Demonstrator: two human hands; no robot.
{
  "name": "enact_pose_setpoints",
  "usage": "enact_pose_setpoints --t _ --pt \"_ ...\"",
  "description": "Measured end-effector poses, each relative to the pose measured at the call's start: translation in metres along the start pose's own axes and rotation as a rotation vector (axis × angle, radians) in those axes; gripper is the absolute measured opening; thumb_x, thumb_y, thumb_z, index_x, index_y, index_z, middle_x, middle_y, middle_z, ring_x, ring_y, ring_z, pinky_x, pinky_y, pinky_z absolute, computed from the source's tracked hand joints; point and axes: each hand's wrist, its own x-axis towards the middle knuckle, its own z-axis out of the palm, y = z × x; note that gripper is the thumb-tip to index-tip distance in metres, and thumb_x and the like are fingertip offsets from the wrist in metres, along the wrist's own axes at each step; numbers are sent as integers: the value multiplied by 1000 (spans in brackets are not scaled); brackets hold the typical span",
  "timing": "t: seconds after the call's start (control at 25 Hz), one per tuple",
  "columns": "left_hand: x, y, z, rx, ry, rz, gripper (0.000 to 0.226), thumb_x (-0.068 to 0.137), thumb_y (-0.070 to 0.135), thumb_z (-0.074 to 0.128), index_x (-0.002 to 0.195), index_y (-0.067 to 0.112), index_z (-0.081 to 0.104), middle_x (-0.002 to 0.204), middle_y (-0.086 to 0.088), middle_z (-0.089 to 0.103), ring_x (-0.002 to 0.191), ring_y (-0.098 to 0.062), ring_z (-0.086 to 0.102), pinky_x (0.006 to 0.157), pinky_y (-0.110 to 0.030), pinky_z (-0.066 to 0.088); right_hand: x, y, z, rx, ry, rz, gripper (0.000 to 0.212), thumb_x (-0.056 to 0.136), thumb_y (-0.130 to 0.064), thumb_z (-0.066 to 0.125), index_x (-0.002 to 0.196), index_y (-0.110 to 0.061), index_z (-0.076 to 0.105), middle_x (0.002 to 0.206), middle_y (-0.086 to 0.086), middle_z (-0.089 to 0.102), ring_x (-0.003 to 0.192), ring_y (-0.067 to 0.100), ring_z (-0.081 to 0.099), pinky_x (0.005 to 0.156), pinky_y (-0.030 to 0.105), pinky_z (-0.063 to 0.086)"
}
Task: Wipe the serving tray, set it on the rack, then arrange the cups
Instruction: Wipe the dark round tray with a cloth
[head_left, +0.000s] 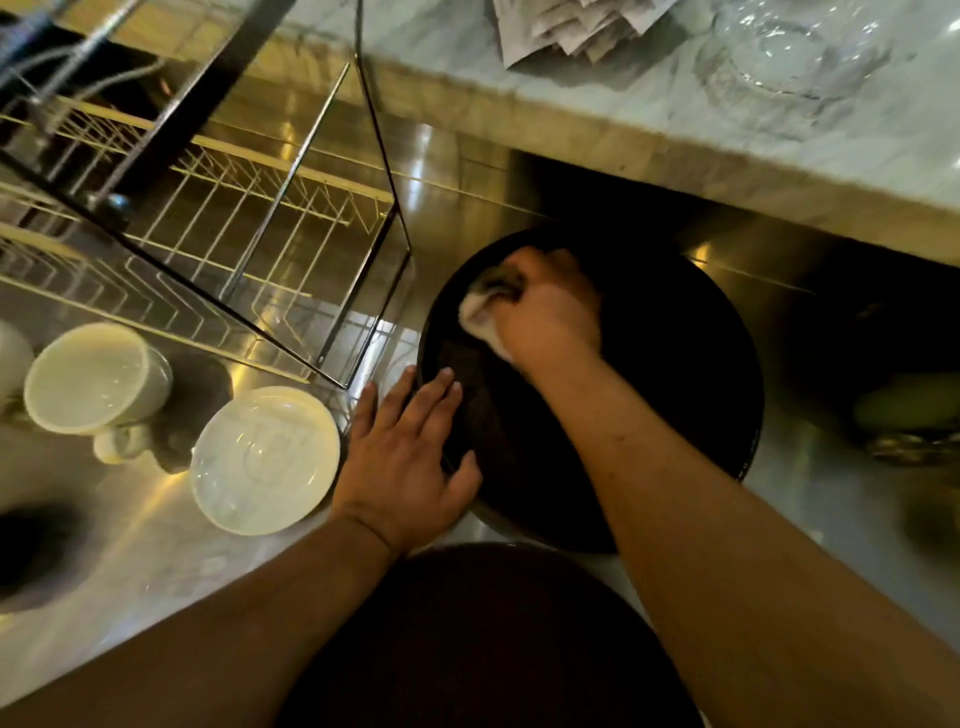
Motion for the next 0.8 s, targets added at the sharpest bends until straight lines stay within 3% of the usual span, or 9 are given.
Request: enact_pose_setpoints --t 0.12,0.32,0.44,0.52,0.64,0.72,0.8 --pt "1 -1 0 6 5 3 72 85 55 48 143 12 52 149 -8 55 149 -32 34 122 -63 23 -43 -26 22 86 -96 -277 46 70 -38 67 115 -24 69 110 10 66 96 33 65 82 36 52" --pt "0 0 -1 -22 22 -1 75 85 53 49 150 16 41 150 -10 54 149 -33 34 123 -62 23 -83 19 3 -30 -197 -426 41 77 -30 69 117 -25 64 108 5 63 92 28 63 74 36 52" --pt "1 1 -4 -30 3 -10 75 86 57 47 150 19 45 154 -4 51 150 -31 33 123 -60 22 -113 53 -21 -137 -331 -522 35 76 -27 71 111 -27 65 104 0 57 86 22 59 66 33 49" --pt "1 3 -6 -29 -4 -20 76 84 55 45 148 16 50 156 -4 50 149 -30 34 124 -60 21 -130 78 -40 -206 -440 -521 34 75 -27 69 109 -31 65 102 -4 53 81 18 53 61 31 44" --pt "0 6 -9 -39 -13 -23 75 83 53 44 148 16 51 157 -5 49 150 -29 32 125 -59 19 -144 109 -72 -273 -512 -428 26 76 -26 65 102 -31 65 98 -6 50 80 17 54 61 33 47" --pt "0 7 -11 -38 -39 -22 76 84 54 43 150 18 48 159 -4 46 152 -29 29 126 -58 17 -141 119 -87 -331 -557 -300 18 80 -27 64 97 -32 64 93 -7 51 80 18 56 60 31 46" --pt "0 7 -12 -32 -63 -24 77 85 56 41 152 19 46 161 -2 43 153 -28 26 127 -57 14 -126 121 -102 -233 -637 -88 7 84 -26 67 90 -29 66 87 -3 61 78 22 63 58 31 50"
